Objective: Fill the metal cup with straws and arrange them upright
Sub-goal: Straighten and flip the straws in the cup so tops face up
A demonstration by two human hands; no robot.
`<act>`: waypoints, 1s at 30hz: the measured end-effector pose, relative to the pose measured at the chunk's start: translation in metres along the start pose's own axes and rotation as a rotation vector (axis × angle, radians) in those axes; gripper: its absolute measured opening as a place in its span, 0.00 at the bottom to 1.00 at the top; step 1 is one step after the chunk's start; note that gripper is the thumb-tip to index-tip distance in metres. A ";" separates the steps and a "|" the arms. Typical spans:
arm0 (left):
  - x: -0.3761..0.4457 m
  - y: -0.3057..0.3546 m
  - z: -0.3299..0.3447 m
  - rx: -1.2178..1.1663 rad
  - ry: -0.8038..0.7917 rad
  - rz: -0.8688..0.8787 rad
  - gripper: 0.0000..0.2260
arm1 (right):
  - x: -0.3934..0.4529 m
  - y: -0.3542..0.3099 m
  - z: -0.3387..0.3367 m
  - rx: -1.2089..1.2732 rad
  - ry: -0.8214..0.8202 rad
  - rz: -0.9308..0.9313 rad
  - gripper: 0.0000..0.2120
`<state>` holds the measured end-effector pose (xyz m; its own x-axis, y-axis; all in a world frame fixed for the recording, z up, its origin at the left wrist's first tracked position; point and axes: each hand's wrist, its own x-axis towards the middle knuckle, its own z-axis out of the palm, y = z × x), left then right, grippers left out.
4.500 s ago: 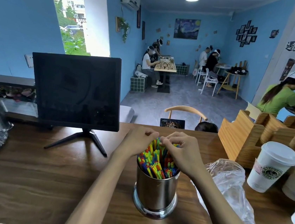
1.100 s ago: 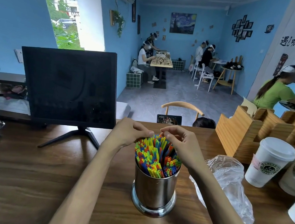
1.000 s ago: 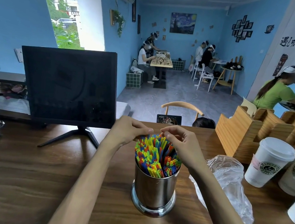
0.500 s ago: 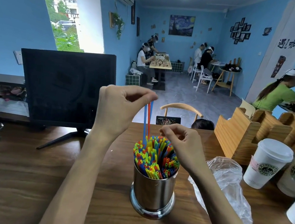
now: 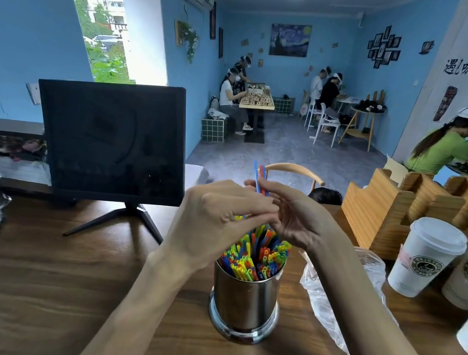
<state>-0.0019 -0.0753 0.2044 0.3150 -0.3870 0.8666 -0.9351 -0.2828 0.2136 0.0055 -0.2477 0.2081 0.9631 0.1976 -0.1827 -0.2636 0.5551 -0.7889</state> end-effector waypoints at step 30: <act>0.013 -0.030 0.025 -0.423 -0.005 -0.571 0.23 | 0.004 0.027 -0.026 -1.485 0.207 -0.594 0.08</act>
<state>0.0346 -0.0941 0.1979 0.7748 -0.2837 0.5650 -0.6059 -0.0779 0.7917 0.0039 -0.2532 0.1706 0.9275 0.0758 0.3659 0.2955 -0.7483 -0.5939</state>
